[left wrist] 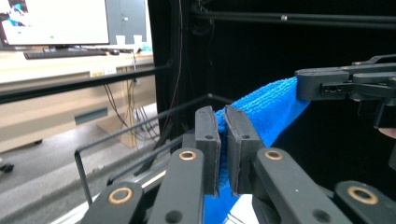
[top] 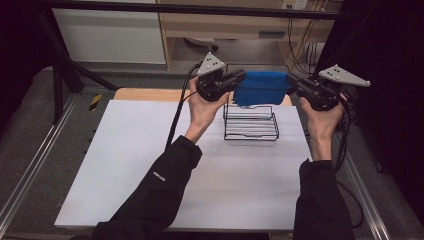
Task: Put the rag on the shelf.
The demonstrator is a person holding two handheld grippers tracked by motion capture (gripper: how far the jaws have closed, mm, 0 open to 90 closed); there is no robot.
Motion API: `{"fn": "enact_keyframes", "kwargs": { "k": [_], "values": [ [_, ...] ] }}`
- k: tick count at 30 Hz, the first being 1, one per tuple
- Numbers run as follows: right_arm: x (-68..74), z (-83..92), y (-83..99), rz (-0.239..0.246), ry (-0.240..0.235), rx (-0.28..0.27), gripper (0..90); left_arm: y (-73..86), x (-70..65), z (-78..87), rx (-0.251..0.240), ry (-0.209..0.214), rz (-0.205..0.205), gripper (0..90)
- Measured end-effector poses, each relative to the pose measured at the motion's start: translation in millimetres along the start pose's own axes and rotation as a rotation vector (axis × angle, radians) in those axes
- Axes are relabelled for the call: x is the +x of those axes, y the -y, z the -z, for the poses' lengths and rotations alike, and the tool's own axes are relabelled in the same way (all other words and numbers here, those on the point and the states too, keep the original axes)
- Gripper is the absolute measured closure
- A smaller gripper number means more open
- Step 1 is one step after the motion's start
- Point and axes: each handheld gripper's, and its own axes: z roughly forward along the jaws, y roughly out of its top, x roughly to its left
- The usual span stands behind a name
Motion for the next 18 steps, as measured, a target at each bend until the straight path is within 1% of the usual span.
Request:
{"fn": "enact_keyframes", "kwargs": {
  "k": [4,9,11,18],
  "values": [
    [-0.3,1.1,6.5,-0.016,-0.018,0.03,84.9,3.2,-3.0,2.1,0.034,0.009,0.006,83.8],
    [-1.8,1.8,16.0,-0.033,-0.033,0.051,84.7,10.2,-5.7,3.2,0.079,0.021,0.006,83.1],
    [-2.4,1.6,20.2,-0.04,-0.041,0.056,84.6,13.7,-6.9,4.2,0.089,0.026,0.008,82.8],
    [-4.8,-0.2,34.4,-0.054,-0.07,0.073,84.5,23.2,-10.6,5.5,0.137,0.03,-0.013,81.8]
  ]
}}
